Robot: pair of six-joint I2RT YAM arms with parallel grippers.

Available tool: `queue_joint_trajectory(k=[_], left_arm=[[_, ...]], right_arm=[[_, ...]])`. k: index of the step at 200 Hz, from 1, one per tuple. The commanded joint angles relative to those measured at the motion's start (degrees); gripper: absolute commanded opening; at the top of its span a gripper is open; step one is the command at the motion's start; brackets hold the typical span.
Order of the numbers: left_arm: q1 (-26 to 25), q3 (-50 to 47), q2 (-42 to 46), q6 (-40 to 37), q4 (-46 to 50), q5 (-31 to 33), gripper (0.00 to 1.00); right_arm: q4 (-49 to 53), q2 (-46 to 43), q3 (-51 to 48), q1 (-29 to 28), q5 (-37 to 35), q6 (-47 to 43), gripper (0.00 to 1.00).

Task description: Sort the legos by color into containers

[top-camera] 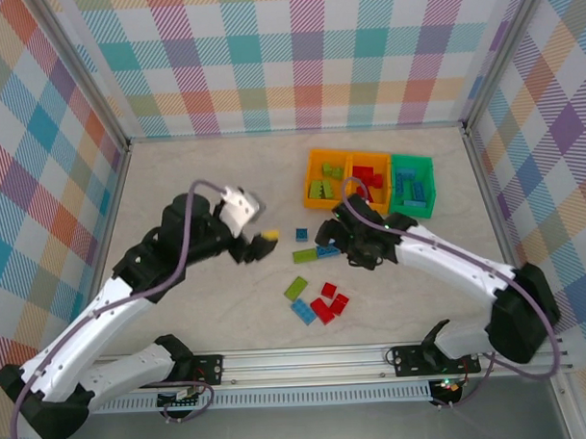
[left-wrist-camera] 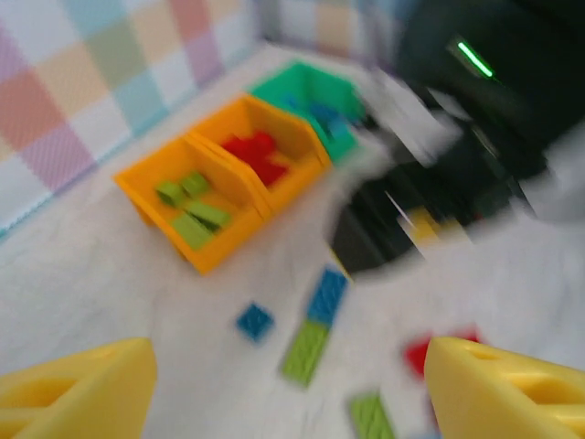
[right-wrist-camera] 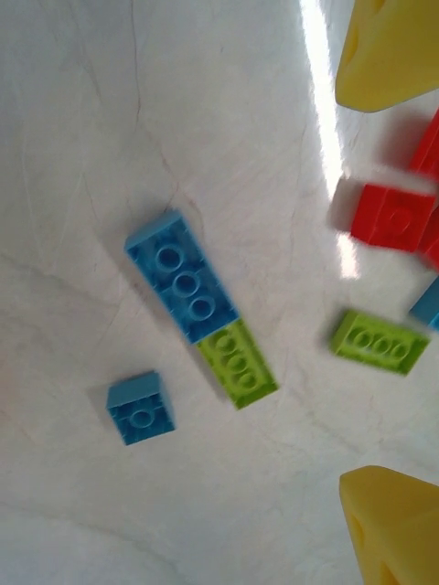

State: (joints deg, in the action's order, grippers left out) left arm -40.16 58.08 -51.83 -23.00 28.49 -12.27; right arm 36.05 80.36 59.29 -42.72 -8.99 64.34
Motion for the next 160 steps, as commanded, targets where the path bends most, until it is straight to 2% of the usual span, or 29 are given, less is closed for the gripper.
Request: queue_joint_trajectory(k=[1, 17, 33, 60, 98, 137, 154, 160], left_arm=[[-1.0, -7.0, 5.4, -22.1, 9.7, -8.5, 0.83], [-1.0, -12.2, 10.5, -28.2, 10.1, -10.5, 0.88], [-1.0, -15.7, 13.2, -30.8, 9.3, -12.0, 0.91], [-1.1, -17.8, 11.9, -31.4, 7.7, -13.7, 0.96], [-1.1, -19.7, 9.2, -30.7, 3.2, -18.1, 0.98], [-1.1, -20.1, 8.9, -30.7, 2.5, -17.4, 0.98], [-1.1, -20.3, 9.0, -30.7, 2.5, -17.4, 0.99], [-1.1, -20.4, 9.0, -30.6, 2.4, -17.5, 0.99]], right_arm=[[1.9, 6.4, 4.5, 0.1, -0.8, 10.6, 0.97], [2.1, 11.0, 6.1, 0.4, 0.4, 15.5, 0.89], [3.1, 15.4, 8.0, 0.7, 2.2, 18.8, 0.88], [1.5, 21.4, 10.3, 1.1, 4.9, 20.7, 0.84], [-3.5, 25.0, 8.6, 2.5, 4.8, 22.6, 0.8], [-5.7, 25.2, 6.0, 3.3, 5.2, 23.1, 0.54], [-5.9, 24.4, 4.9, 3.5, 4.4, 23.0, 0.46], [-6.1, 24.0, 4.3, 3.6, 4.4, 22.8, 0.39]])
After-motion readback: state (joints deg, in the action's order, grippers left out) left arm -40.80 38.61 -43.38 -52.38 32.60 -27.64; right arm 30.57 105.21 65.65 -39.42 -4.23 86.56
